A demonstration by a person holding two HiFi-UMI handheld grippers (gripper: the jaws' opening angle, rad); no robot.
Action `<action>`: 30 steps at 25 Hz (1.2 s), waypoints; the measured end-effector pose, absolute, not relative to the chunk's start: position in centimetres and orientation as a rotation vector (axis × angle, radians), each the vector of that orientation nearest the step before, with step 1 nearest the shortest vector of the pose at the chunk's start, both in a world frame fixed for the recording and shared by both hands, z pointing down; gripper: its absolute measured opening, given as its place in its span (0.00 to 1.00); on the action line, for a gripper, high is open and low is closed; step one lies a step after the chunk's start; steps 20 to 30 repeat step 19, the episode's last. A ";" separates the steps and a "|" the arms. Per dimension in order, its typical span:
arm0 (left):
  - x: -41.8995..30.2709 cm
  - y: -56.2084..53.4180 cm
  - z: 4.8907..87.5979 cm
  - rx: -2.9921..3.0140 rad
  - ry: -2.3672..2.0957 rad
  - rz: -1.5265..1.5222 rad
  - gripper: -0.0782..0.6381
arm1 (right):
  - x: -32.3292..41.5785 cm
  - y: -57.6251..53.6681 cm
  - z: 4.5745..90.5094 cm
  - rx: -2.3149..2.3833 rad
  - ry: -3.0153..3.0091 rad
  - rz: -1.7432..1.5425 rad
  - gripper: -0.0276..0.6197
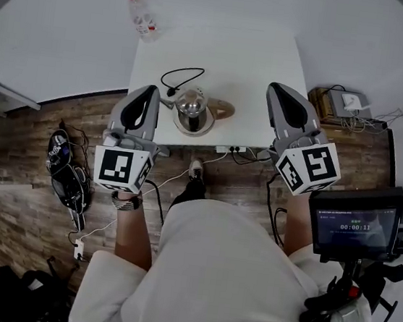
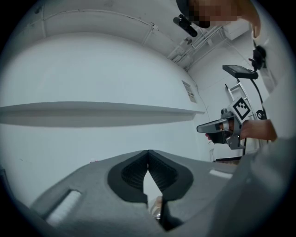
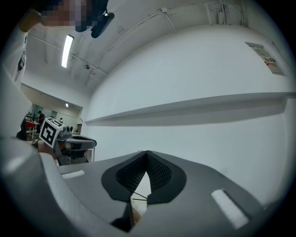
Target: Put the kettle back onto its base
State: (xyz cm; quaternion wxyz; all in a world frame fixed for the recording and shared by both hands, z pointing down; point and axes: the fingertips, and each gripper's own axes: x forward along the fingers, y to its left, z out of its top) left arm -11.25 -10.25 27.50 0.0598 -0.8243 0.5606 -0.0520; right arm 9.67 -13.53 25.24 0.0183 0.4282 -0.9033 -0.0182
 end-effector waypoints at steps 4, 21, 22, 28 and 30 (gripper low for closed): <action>-11.3 -10.0 27.3 -2.505 1.699 -0.153 0.12 | 9.6 -13.5 25.3 1.330 -2.804 -0.047 0.05; -11.4 -11.3 30.1 -2.521 1.697 -0.183 0.12 | 9.3 -14.9 28.7 1.347 -2.770 -0.030 0.05; -11.4 -11.3 30.1 -2.521 1.697 -0.183 0.12 | 9.3 -14.9 28.7 1.347 -2.770 -0.030 0.05; -11.4 -11.3 30.1 -2.521 1.697 -0.183 0.12 | 9.3 -14.9 28.7 1.347 -2.770 -0.030 0.05; -11.4 -11.3 30.1 -2.521 1.697 -0.183 0.12 | 9.3 -14.9 28.7 1.347 -2.770 -0.030 0.05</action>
